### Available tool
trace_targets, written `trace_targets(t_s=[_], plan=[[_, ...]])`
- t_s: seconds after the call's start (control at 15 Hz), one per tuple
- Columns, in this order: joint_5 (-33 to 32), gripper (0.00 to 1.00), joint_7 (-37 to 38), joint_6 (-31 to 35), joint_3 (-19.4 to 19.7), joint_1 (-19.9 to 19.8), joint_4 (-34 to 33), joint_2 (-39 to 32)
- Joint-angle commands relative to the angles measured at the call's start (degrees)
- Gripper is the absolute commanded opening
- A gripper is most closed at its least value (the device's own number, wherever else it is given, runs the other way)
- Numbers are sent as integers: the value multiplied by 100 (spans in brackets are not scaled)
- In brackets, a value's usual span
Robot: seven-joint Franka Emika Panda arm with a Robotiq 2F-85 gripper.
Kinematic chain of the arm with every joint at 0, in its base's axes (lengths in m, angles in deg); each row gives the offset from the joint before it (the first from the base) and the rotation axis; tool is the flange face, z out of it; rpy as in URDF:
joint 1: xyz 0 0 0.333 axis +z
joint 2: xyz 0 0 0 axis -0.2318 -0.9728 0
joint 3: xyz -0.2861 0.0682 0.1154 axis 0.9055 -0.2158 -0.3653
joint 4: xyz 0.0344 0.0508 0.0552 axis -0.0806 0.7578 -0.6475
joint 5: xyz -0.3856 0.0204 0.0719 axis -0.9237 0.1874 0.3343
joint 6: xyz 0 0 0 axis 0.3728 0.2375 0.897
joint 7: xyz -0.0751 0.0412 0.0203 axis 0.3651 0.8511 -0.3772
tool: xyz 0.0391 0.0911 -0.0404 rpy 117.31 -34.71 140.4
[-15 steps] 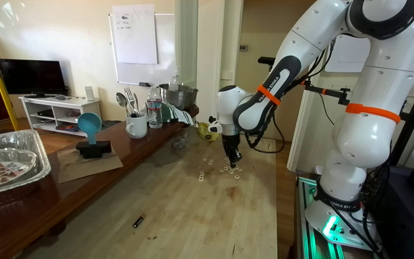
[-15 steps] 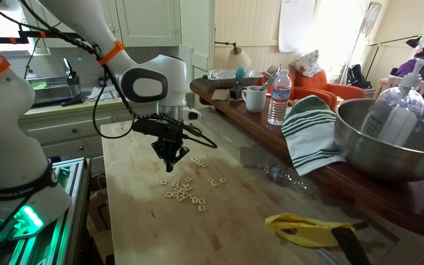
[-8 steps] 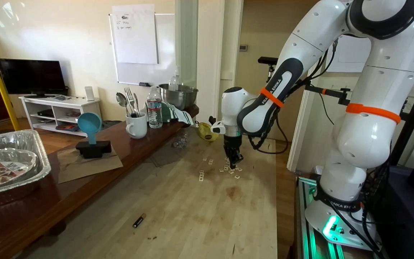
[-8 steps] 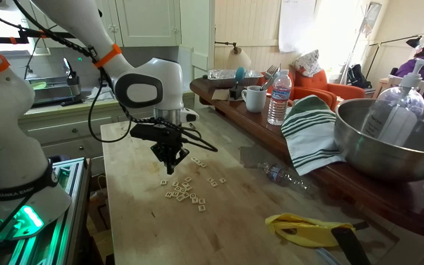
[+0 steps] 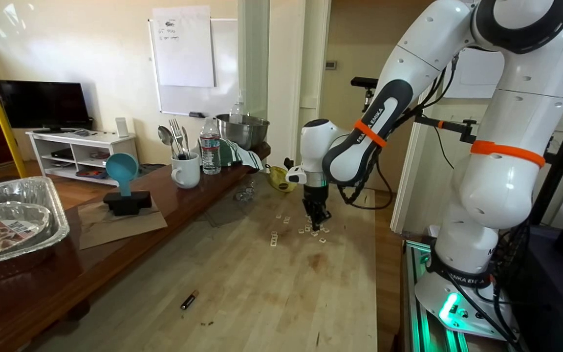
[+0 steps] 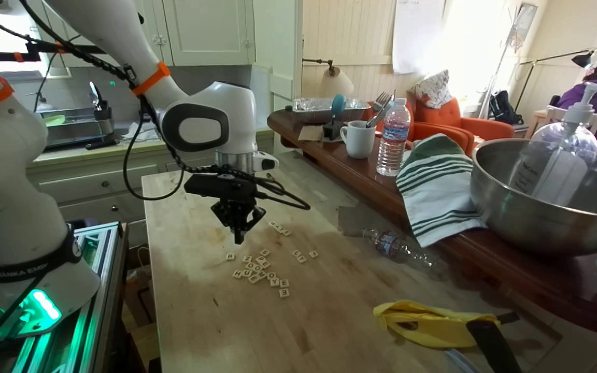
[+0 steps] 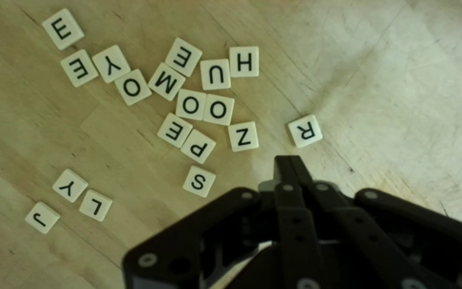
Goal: Remove the tile letter s from the word, then move the two right tile letters to the left, then add tile letter r to the word
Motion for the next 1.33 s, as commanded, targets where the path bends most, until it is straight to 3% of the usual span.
trace_targets(t_s=[0.0, 0.6, 1.27], plan=[[59, 0, -62, 72, 62, 87, 33, -35], [226, 0, 102, -215, 40, 103, 16, -37], [84, 0, 54, 17, 40, 81, 17, -243]])
